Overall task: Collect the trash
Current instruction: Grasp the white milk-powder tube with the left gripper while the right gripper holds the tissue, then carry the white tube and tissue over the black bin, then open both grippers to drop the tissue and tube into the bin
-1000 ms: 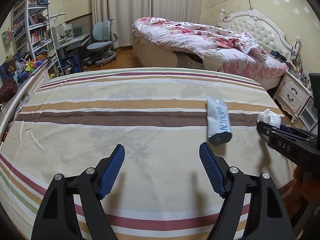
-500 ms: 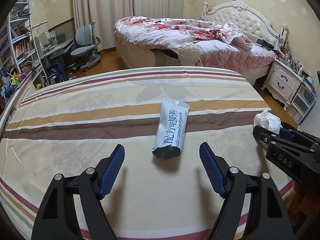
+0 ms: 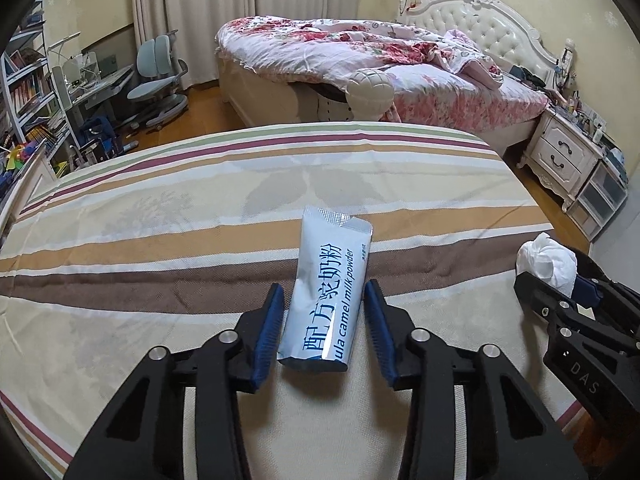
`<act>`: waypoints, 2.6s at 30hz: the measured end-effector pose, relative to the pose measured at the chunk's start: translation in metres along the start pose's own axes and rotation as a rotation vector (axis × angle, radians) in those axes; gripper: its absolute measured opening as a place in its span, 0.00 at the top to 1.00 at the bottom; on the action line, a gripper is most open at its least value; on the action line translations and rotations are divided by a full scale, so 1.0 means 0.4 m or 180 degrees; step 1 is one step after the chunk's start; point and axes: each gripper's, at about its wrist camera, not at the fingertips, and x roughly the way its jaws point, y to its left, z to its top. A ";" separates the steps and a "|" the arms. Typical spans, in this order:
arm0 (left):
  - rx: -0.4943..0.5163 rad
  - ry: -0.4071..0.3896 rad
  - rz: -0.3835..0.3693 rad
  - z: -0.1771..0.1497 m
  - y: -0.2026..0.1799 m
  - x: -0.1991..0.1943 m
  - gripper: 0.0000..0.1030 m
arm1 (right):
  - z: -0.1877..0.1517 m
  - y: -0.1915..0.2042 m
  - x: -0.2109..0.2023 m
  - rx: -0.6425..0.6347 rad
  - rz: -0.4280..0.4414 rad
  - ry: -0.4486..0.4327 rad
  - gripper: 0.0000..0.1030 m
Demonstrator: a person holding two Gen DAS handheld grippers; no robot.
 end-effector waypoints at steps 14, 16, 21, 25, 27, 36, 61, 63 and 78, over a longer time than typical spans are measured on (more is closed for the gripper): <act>0.0052 -0.0162 -0.0061 -0.041 -0.021 -0.061 0.75 | -0.029 0.009 -0.054 0.0038 0.0057 -0.0129 0.65; 0.0059 -0.0182 -0.0068 -0.052 -0.025 -0.074 0.75 | -0.046 0.011 -0.072 0.0030 0.0064 -0.0155 0.65; 0.0059 -0.0249 -0.0104 -0.075 -0.038 -0.108 0.75 | -0.079 0.006 -0.116 0.0040 0.0070 -0.0220 0.65; 0.0054 -0.0311 -0.0152 -0.094 -0.051 -0.138 0.75 | -0.107 0.002 -0.152 0.0061 0.0071 -0.0273 0.65; 0.0057 -0.0351 -0.0169 -0.103 -0.059 -0.154 0.75 | -0.121 -0.002 -0.173 0.0073 0.0071 -0.0311 0.65; 0.0132 -0.0497 -0.0299 -0.132 -0.119 -0.205 0.75 | -0.176 -0.055 -0.249 0.0196 -0.0031 -0.0445 0.65; 0.0752 -0.0701 -0.0873 -0.114 -0.412 -0.200 0.75 | -0.222 -0.337 -0.311 0.0721 -0.0707 -0.0674 0.65; 0.0797 -0.0719 -0.0888 -0.106 -0.438 -0.194 0.75 | -0.219 -0.358 -0.306 0.0751 -0.0753 -0.0680 0.65; 0.1017 -0.0676 -0.0879 -0.079 -0.563 -0.132 0.75 | -0.194 -0.473 -0.276 0.0927 -0.0918 -0.0725 0.64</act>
